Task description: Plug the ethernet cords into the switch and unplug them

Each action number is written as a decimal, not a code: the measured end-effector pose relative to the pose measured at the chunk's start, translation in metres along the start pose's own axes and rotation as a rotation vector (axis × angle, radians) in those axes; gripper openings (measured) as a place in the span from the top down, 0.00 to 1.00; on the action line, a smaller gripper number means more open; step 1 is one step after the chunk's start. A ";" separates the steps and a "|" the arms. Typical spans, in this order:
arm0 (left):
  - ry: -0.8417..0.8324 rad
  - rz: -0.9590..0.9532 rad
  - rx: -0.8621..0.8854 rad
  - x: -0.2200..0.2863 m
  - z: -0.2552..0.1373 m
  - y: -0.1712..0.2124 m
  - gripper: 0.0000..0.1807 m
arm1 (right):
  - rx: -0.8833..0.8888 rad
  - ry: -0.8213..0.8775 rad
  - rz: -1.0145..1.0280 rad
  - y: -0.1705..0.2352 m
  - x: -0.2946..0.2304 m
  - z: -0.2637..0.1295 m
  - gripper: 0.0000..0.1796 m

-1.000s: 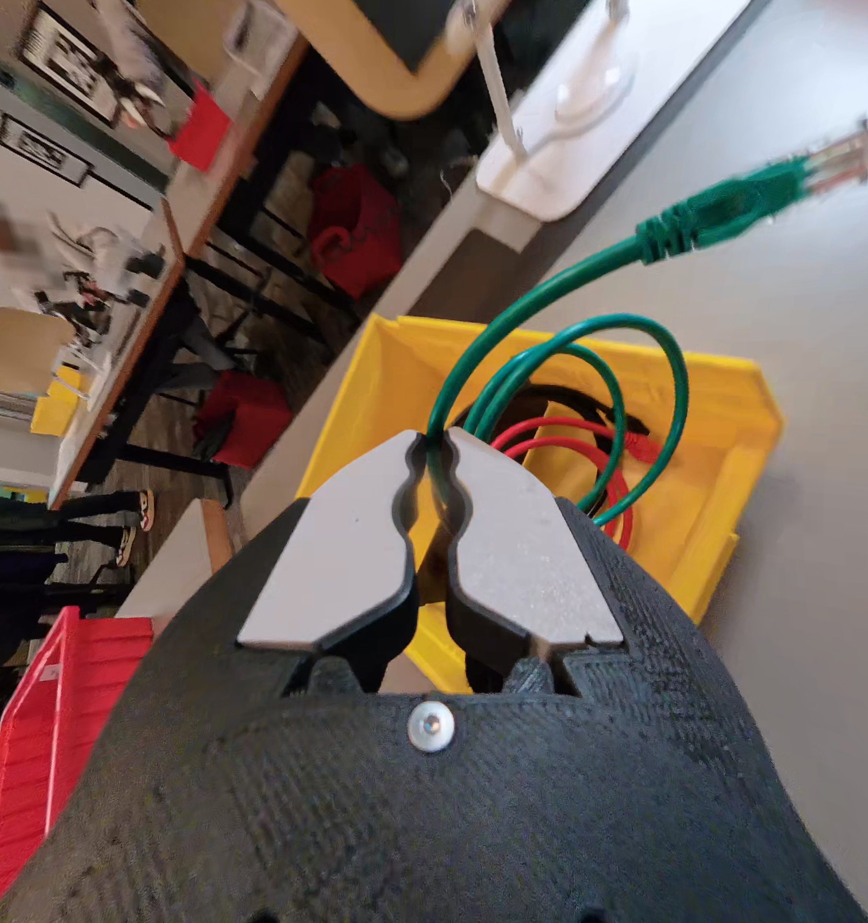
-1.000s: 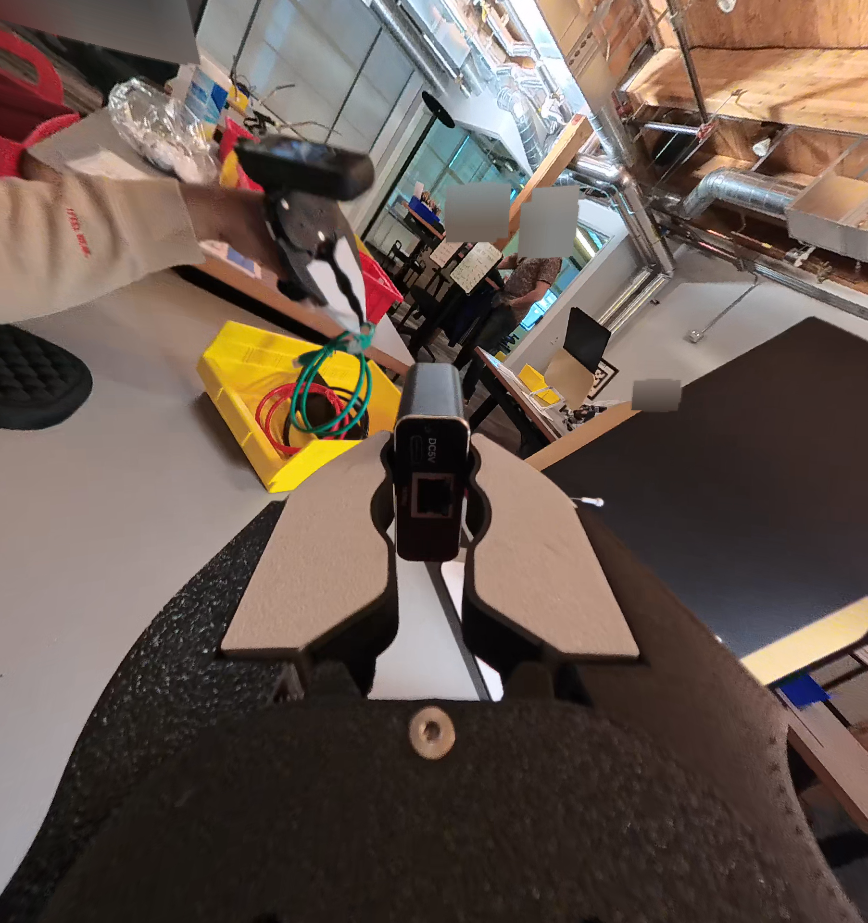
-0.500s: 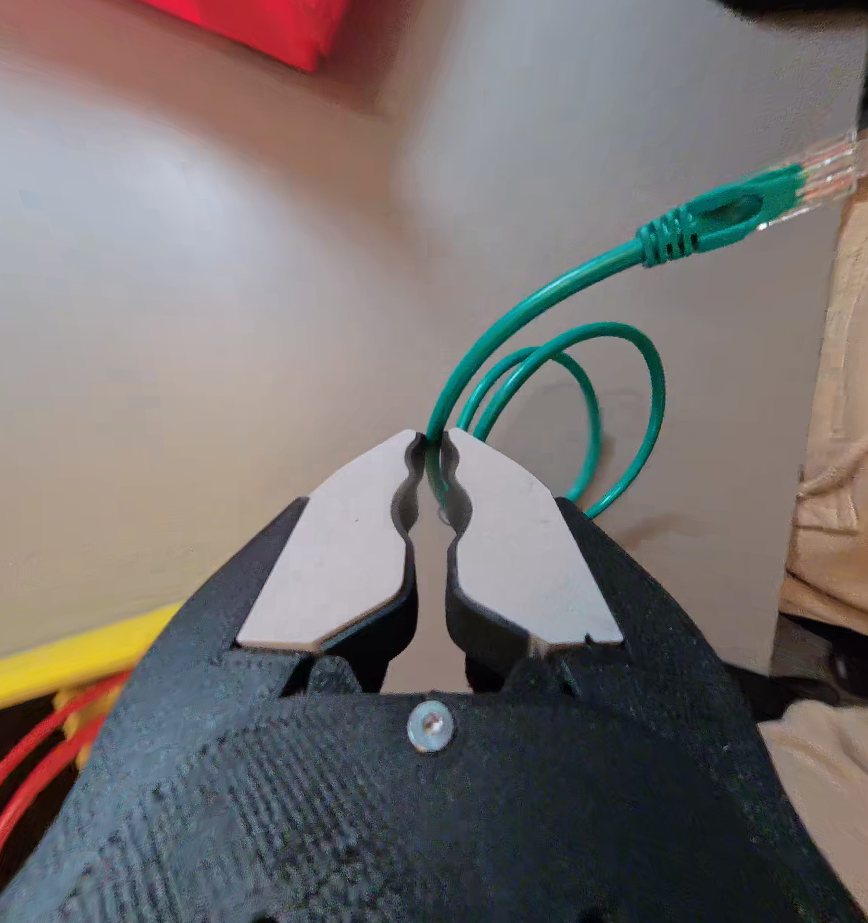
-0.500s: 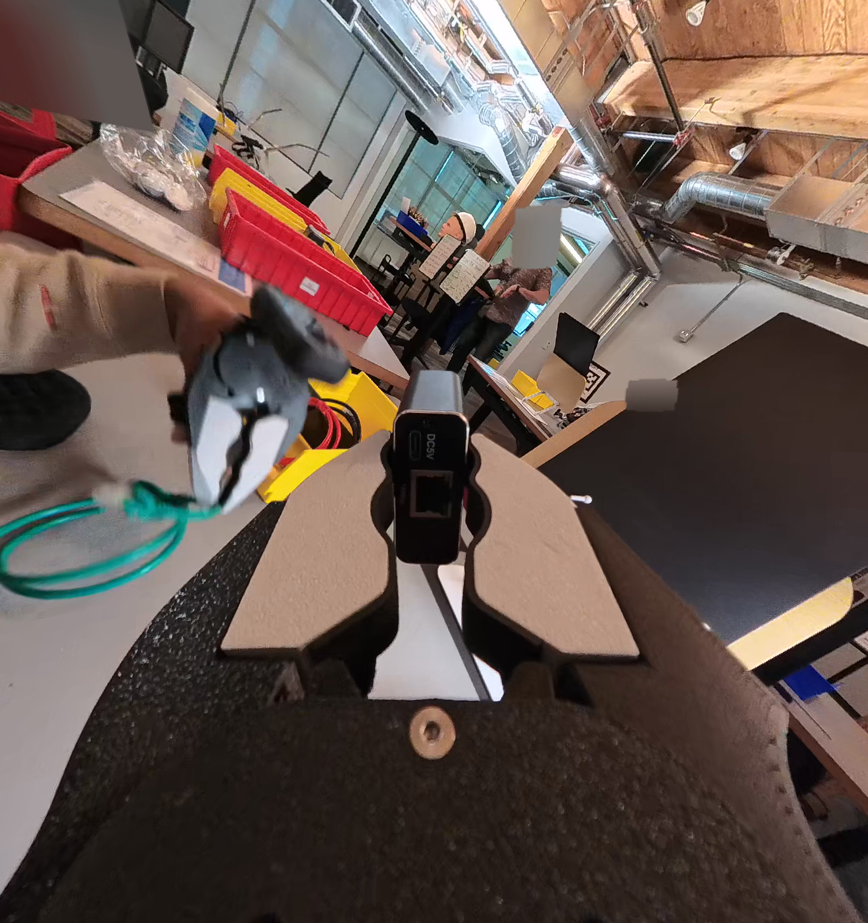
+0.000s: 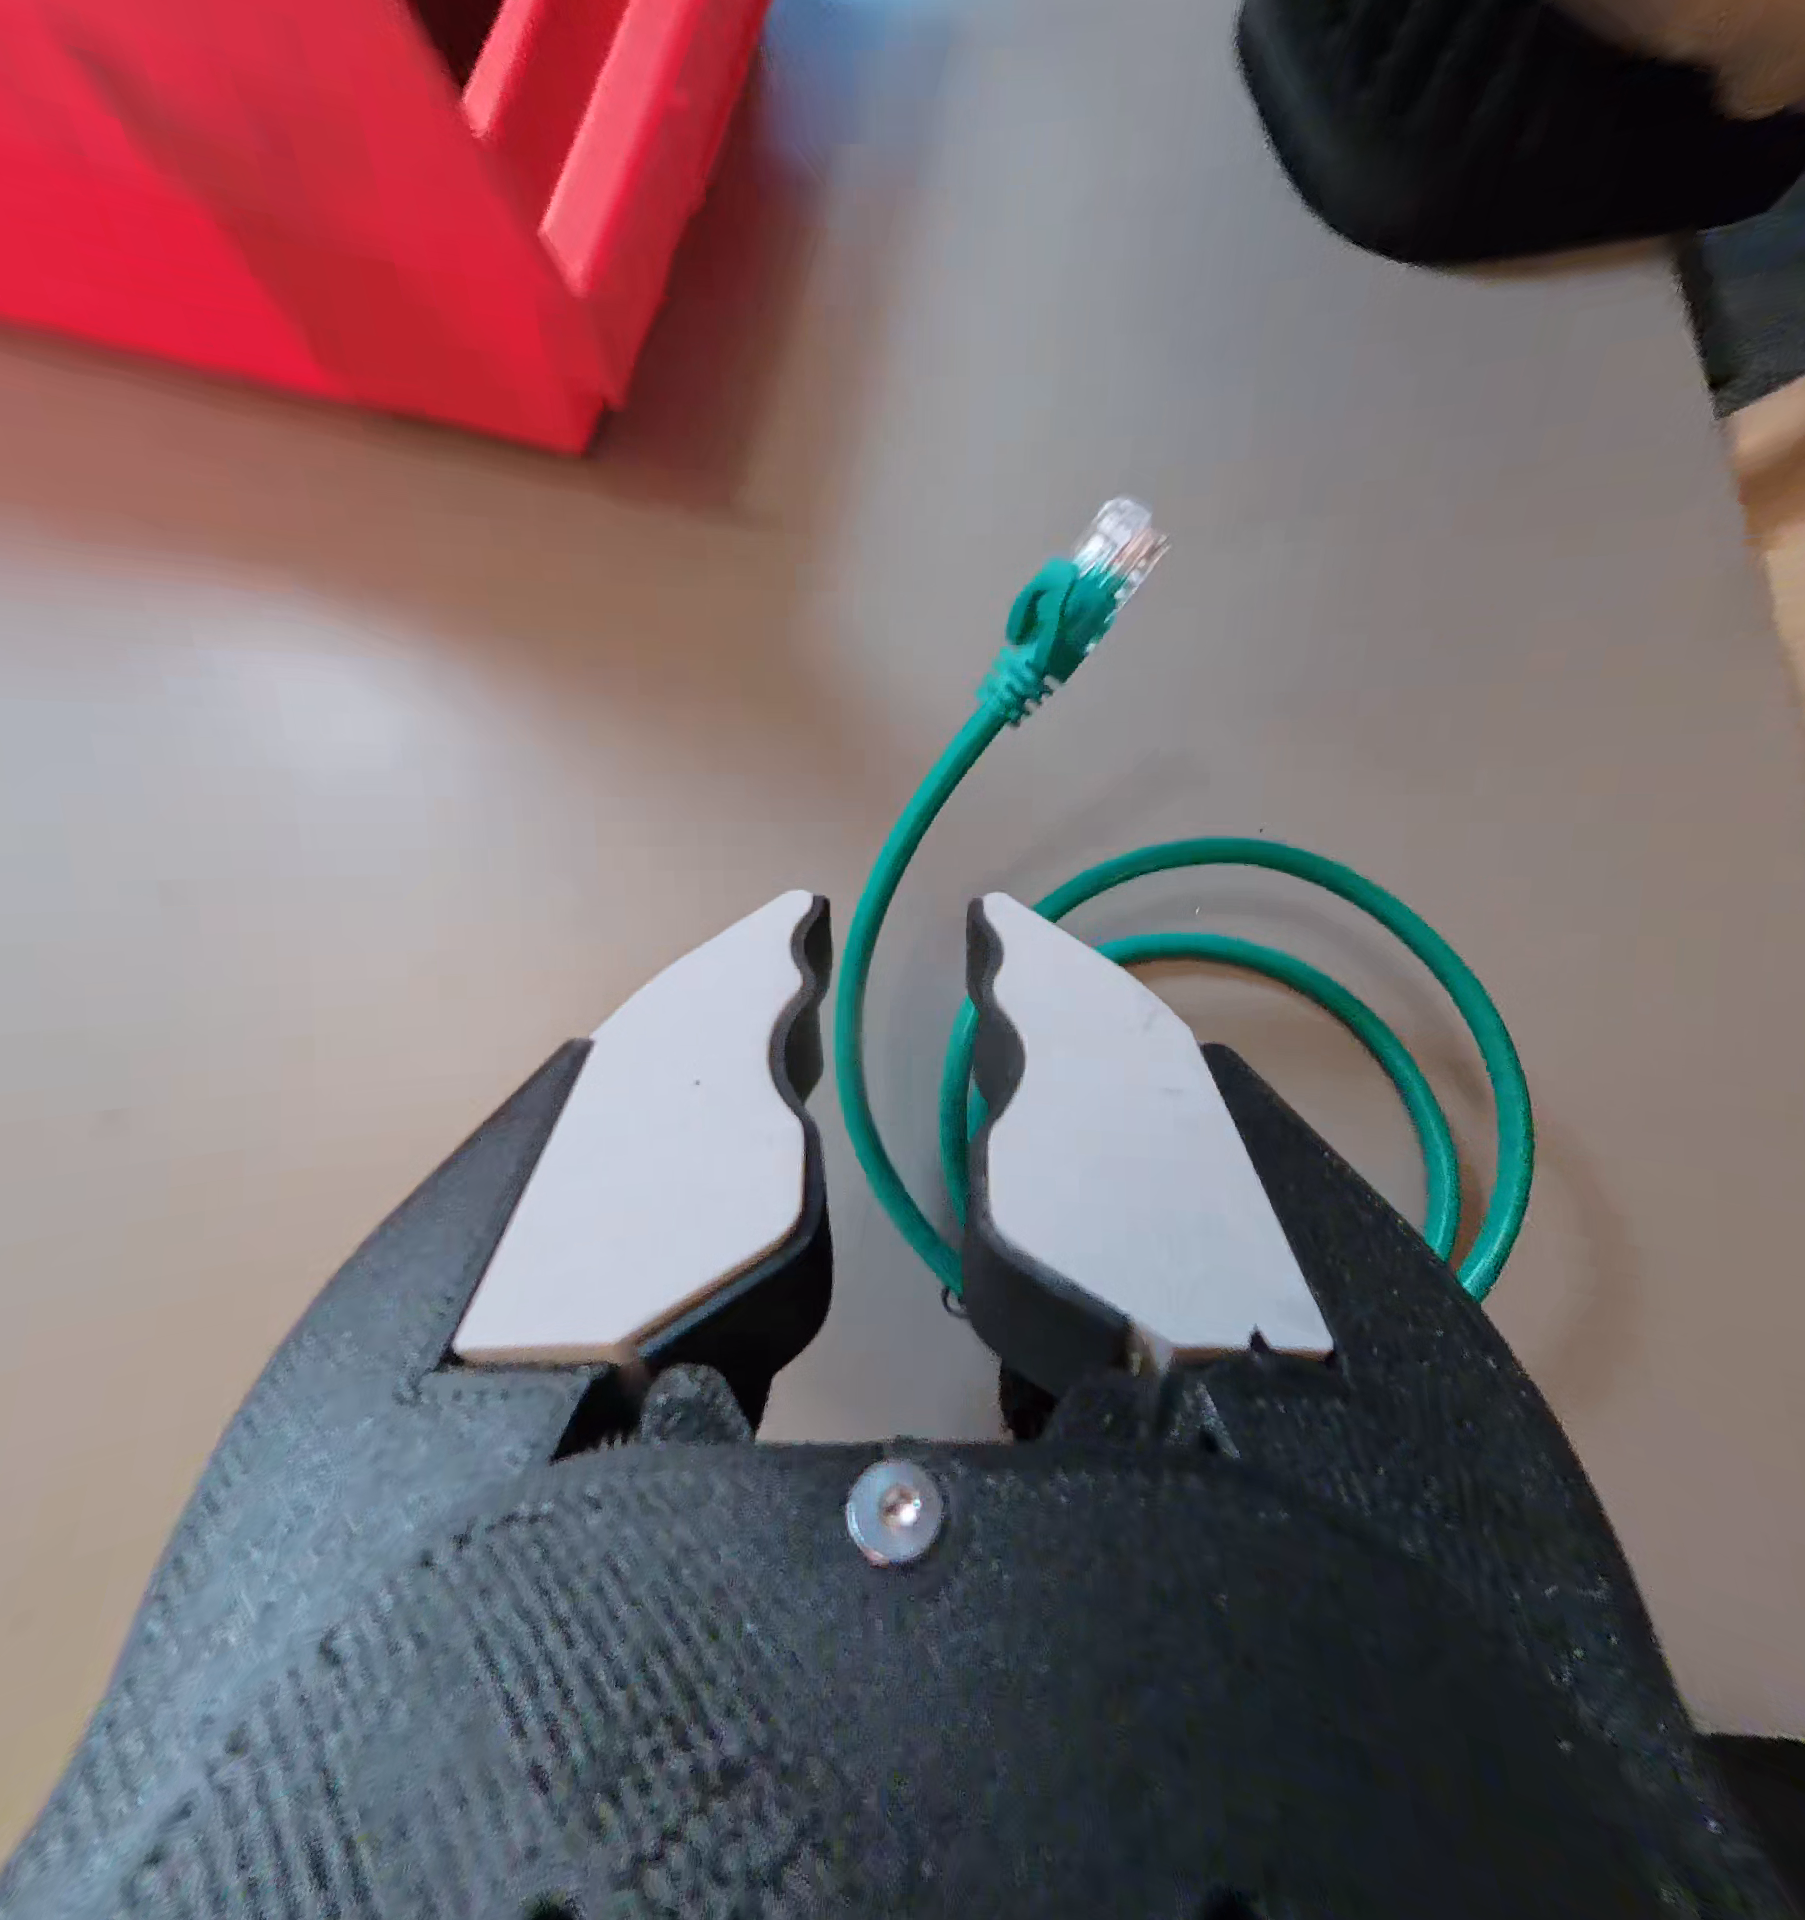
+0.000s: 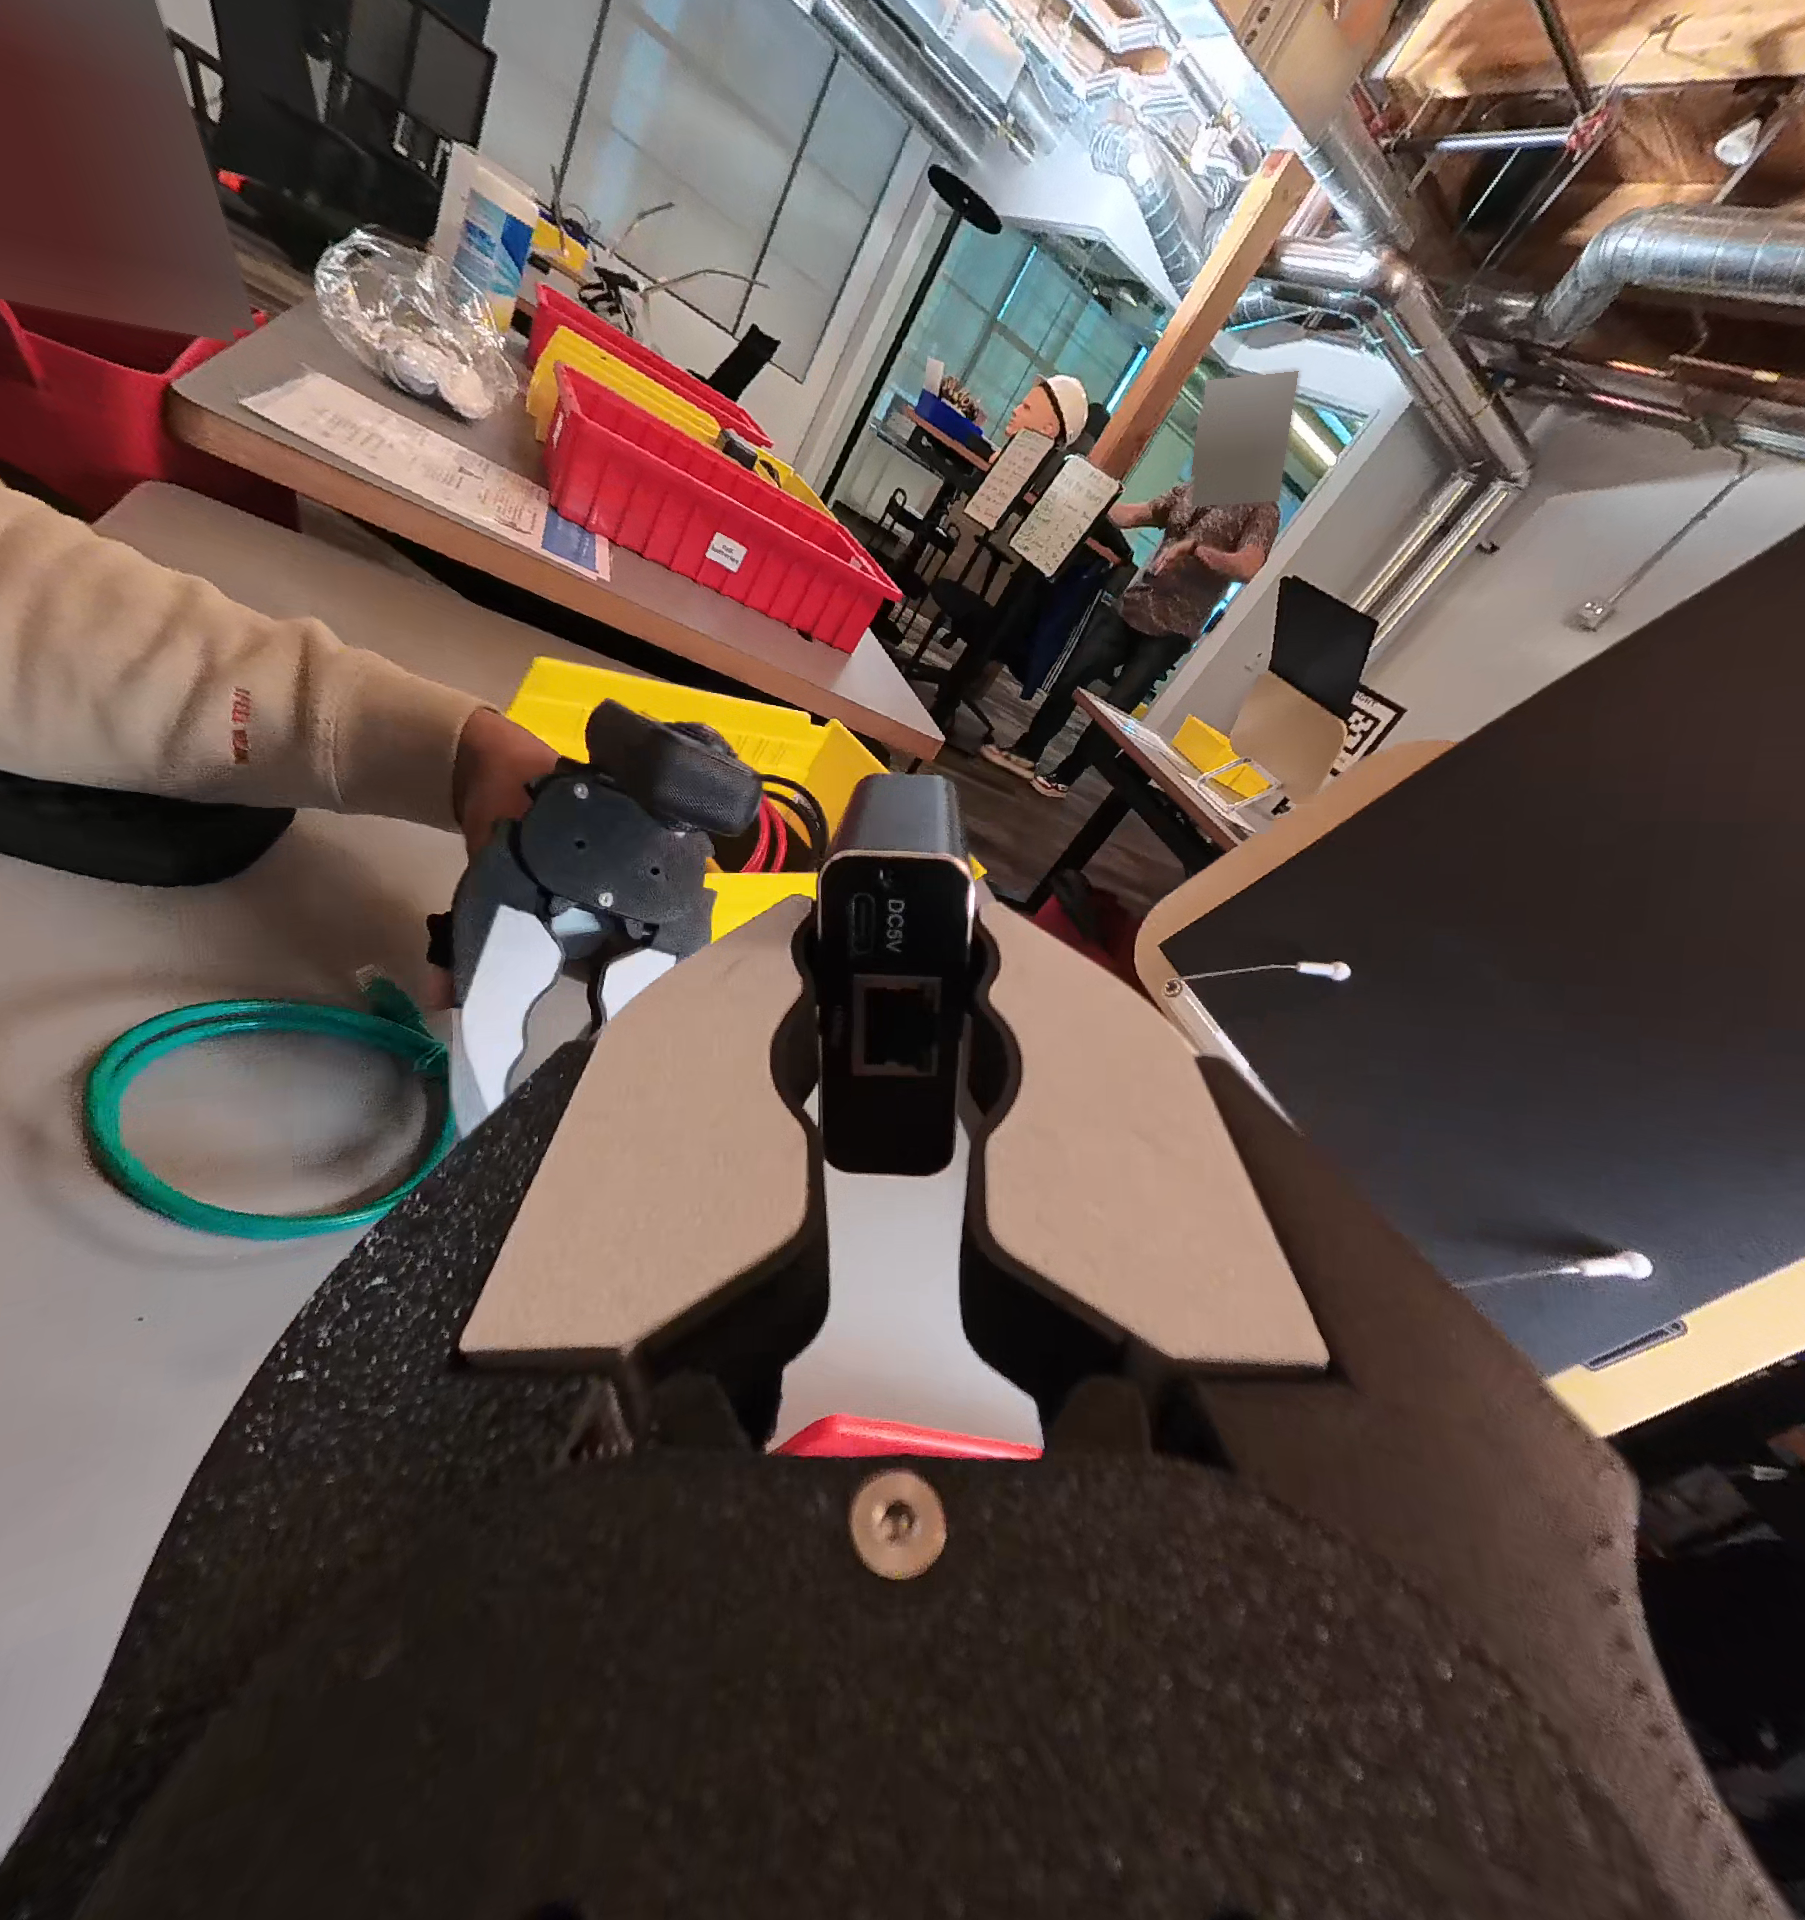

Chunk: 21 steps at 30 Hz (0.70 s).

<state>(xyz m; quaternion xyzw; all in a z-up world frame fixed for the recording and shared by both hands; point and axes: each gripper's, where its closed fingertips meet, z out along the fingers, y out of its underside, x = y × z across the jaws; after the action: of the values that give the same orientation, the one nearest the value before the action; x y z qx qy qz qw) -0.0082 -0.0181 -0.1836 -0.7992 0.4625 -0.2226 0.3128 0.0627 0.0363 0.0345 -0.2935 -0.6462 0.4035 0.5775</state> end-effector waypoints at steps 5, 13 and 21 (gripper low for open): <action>0.167 0.058 0.062 0.010 0.012 -0.015 0.86 | 0.025 -0.016 0.040 0.001 0.000 -0.001 0.87; 0.422 0.082 0.065 0.019 0.035 -0.020 0.89 | 0.027 -0.025 0.089 0.011 0.005 -0.002 0.87; 0.493 0.019 0.155 0.020 0.028 -0.027 0.94 | 0.000 -0.031 0.108 0.025 0.006 0.001 0.87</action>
<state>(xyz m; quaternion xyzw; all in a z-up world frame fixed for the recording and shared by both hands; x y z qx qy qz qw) 0.0354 -0.0176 -0.1832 -0.6901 0.5138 -0.4427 0.2527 0.0589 0.0544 0.0160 -0.3218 -0.6384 0.4384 0.5447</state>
